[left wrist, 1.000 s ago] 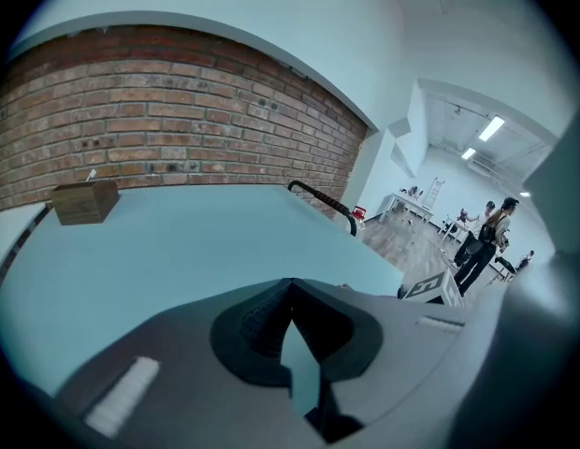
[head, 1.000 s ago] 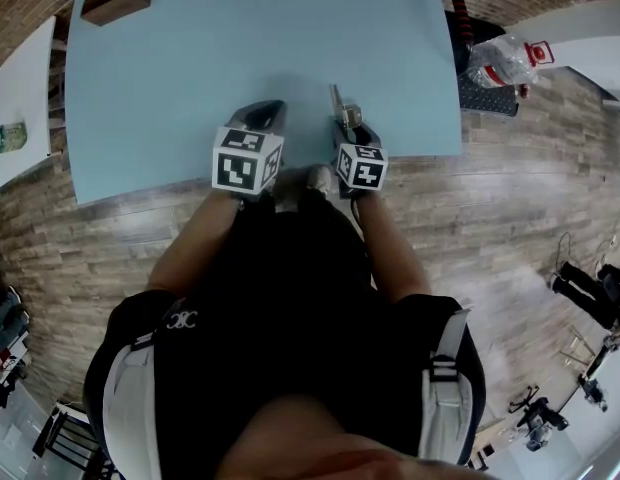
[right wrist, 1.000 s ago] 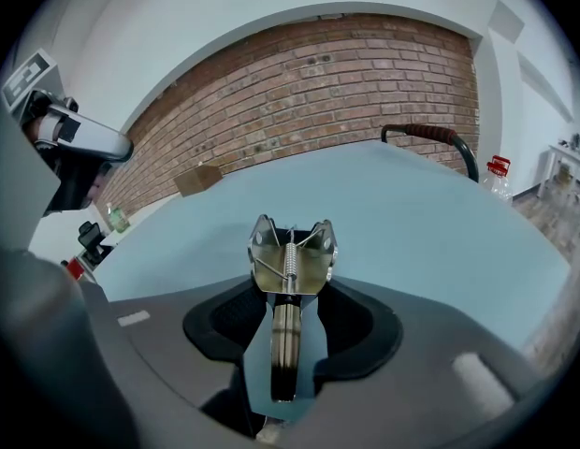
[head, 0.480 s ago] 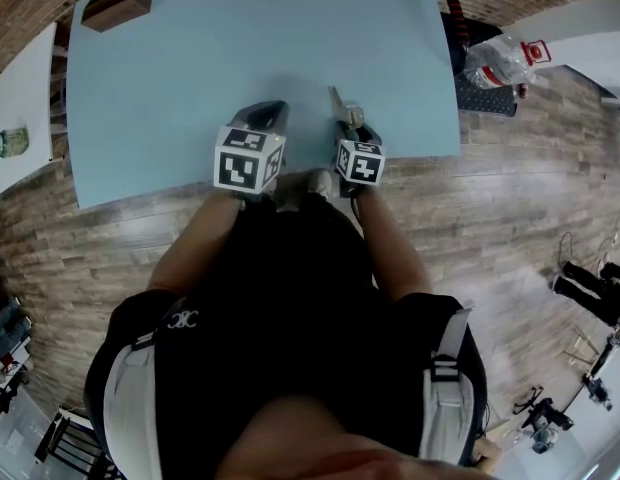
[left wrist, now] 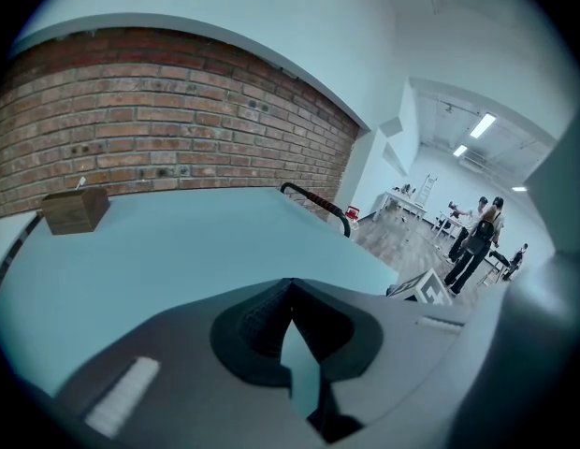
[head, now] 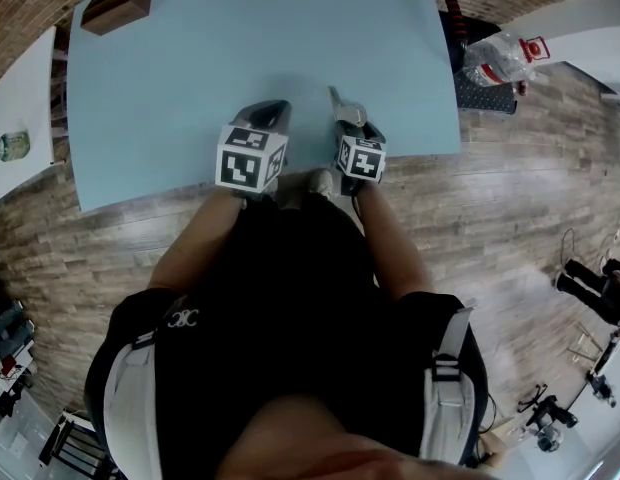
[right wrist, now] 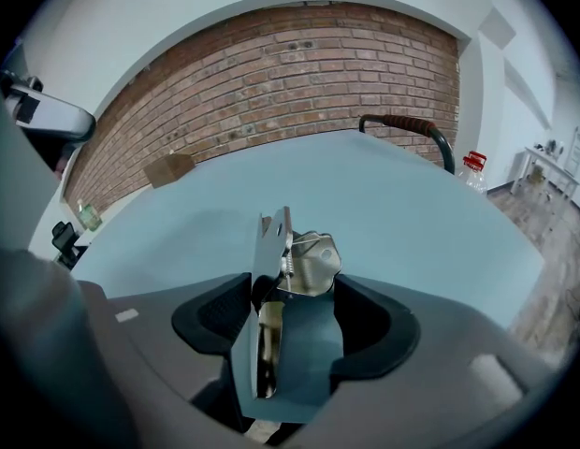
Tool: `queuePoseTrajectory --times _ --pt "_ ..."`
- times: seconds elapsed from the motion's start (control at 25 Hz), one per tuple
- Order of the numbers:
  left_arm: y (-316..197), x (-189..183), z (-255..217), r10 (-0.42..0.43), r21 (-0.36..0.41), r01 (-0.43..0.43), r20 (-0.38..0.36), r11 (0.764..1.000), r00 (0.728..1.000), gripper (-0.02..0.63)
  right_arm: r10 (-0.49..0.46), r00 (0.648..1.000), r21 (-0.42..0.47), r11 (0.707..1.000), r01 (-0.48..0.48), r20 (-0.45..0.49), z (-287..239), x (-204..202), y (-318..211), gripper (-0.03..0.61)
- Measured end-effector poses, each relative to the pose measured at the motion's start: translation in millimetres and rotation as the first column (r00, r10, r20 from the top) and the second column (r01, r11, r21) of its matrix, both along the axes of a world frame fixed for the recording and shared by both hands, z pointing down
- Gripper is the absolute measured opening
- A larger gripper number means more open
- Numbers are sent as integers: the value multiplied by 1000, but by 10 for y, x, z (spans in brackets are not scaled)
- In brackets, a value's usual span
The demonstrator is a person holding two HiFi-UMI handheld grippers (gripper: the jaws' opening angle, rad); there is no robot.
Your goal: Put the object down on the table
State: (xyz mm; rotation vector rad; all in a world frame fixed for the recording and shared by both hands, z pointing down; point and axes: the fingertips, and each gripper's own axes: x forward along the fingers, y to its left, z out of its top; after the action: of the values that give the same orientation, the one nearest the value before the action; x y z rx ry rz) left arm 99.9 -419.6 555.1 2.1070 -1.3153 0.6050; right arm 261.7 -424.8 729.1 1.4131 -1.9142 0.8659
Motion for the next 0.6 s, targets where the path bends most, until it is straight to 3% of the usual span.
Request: queuePoseTrajectory --times 0.32,0.6 --pt "-1 66 -18 25 14 -25 -5 1000 1000 0 57 998 11 998 -57 -14 -49 129 13 296" --pt "-7 79 -30 37 25 -37 -4 999 999 0 156 987 52 986 -158 42 -262 244 -19 191"
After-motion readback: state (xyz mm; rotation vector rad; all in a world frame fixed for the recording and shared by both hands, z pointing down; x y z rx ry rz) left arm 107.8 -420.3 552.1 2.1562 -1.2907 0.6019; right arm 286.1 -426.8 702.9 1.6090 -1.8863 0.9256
